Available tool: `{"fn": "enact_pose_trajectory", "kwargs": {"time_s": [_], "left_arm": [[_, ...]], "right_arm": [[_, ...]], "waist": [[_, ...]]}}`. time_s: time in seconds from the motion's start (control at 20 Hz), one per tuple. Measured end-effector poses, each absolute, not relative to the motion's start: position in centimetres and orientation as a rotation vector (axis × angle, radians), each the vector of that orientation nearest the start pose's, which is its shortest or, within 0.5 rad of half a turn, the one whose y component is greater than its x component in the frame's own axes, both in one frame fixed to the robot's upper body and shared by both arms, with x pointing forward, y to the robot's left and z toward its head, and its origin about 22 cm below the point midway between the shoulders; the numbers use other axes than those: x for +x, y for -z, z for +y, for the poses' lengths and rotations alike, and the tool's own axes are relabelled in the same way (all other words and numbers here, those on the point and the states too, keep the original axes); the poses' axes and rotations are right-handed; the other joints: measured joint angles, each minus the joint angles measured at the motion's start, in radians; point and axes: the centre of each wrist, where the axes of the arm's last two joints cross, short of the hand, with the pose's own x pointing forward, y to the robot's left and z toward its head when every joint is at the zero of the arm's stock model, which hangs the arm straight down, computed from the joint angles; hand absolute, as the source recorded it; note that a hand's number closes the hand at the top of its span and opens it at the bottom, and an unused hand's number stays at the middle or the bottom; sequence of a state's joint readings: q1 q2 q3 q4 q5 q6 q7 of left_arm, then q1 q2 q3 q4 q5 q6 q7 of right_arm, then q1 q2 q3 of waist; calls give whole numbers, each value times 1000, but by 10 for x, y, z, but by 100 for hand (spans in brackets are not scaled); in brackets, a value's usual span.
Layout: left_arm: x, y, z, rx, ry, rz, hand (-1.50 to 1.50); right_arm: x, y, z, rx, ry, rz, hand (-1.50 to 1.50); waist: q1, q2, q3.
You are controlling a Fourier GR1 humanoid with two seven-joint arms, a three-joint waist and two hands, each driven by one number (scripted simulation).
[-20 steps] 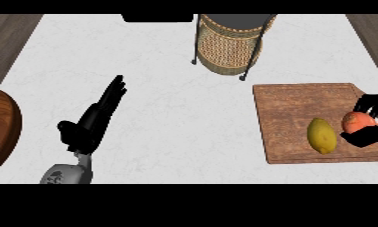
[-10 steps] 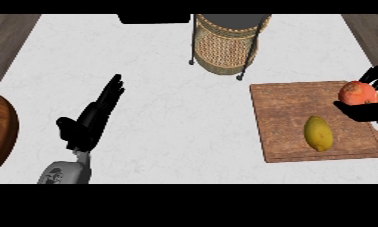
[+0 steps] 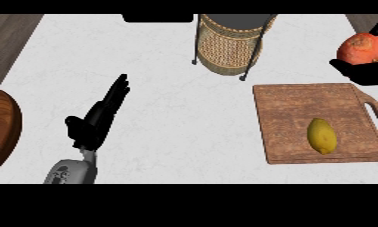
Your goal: Pick the squash from the cutting board and place it in the tiered basket
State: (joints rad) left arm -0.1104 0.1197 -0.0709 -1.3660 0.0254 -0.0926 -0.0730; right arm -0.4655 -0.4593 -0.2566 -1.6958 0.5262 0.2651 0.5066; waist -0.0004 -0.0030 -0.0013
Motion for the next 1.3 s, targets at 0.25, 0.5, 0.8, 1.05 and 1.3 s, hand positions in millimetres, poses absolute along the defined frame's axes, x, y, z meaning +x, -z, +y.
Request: {"fn": "enact_pose_trajectory", "kwargs": {"time_s": [0.25,0.5,0.8,1.05,1.3], "left_arm": [[269,22,228,-85,238,-1529,0],[268,19,229,-93,253,-1536,0],[268,18,234,-89,252,-1540,0],[274,16,232,-95,258,-1543,0],[275,17,224,-109,266,-1550,0]], "right_arm": [[332,-259,-278,-922,-432,-1468,150],[371,-287,-249,-887,-424,-1449,150],[415,-293,-213,-840,-448,-1424,150],[444,-283,-185,-814,-479,-1402,150],[465,-264,-170,-792,-495,-1396,150]], "waist": [[13,3,0],[23,6,0],[30,9,0],[36,13,0],[46,18,0]]}}
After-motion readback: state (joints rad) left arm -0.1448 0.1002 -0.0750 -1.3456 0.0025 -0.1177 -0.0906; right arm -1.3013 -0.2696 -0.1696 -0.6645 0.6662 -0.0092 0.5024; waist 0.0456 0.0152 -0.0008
